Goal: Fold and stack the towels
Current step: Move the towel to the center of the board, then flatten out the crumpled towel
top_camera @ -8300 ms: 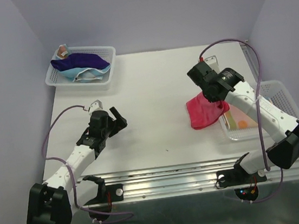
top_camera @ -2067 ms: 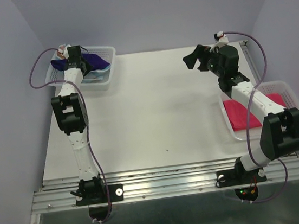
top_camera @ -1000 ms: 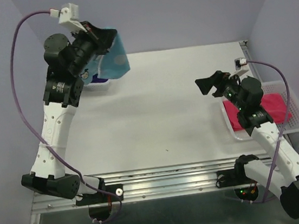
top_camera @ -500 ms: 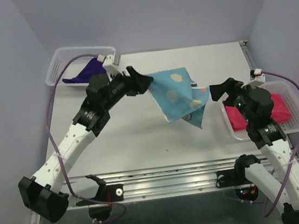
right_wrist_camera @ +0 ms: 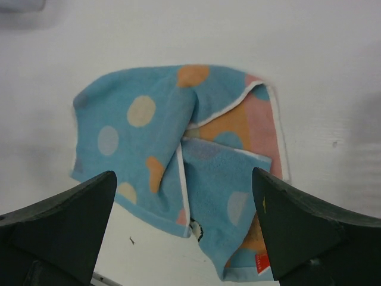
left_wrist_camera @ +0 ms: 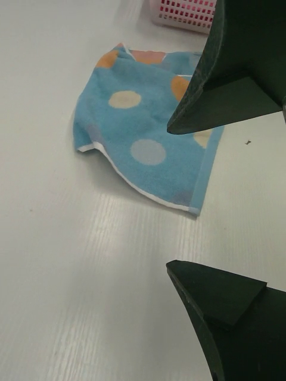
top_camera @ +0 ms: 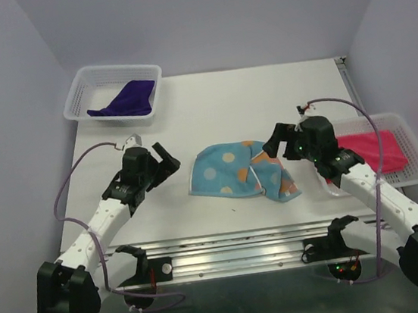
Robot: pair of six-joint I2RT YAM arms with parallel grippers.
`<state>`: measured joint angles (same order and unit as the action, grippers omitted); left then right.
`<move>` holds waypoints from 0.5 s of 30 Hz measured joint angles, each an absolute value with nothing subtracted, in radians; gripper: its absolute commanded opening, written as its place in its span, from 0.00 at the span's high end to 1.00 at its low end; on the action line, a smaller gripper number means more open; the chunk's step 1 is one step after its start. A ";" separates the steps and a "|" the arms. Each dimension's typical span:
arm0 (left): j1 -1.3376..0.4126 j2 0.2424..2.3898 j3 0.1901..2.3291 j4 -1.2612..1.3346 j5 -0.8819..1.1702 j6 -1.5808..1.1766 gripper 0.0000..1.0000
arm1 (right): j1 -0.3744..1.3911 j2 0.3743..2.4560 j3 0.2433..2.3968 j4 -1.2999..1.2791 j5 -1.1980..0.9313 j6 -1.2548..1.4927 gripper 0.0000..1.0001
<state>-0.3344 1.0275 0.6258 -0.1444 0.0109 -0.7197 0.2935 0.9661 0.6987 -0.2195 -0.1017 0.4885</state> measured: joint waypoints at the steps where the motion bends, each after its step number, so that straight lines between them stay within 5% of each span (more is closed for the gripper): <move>1: -0.342 1.016 0.612 -0.136 0.013 -0.720 0.01 | 0.337 0.986 0.699 -0.227 -0.081 0.490 0.00; 7: -0.428 1.028 0.514 -0.130 0.046 -0.738 0.01 | 0.677 1.167 0.730 -0.308 0.087 0.528 0.00; 15: -0.548 1.121 0.483 -0.121 0.053 -0.768 0.17 | 0.740 1.224 0.725 -0.335 0.147 0.617 0.04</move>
<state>-0.5484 1.1213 0.4828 -0.1207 0.0528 -0.7685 0.7403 1.2240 0.7246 -0.3347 0.1474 0.6170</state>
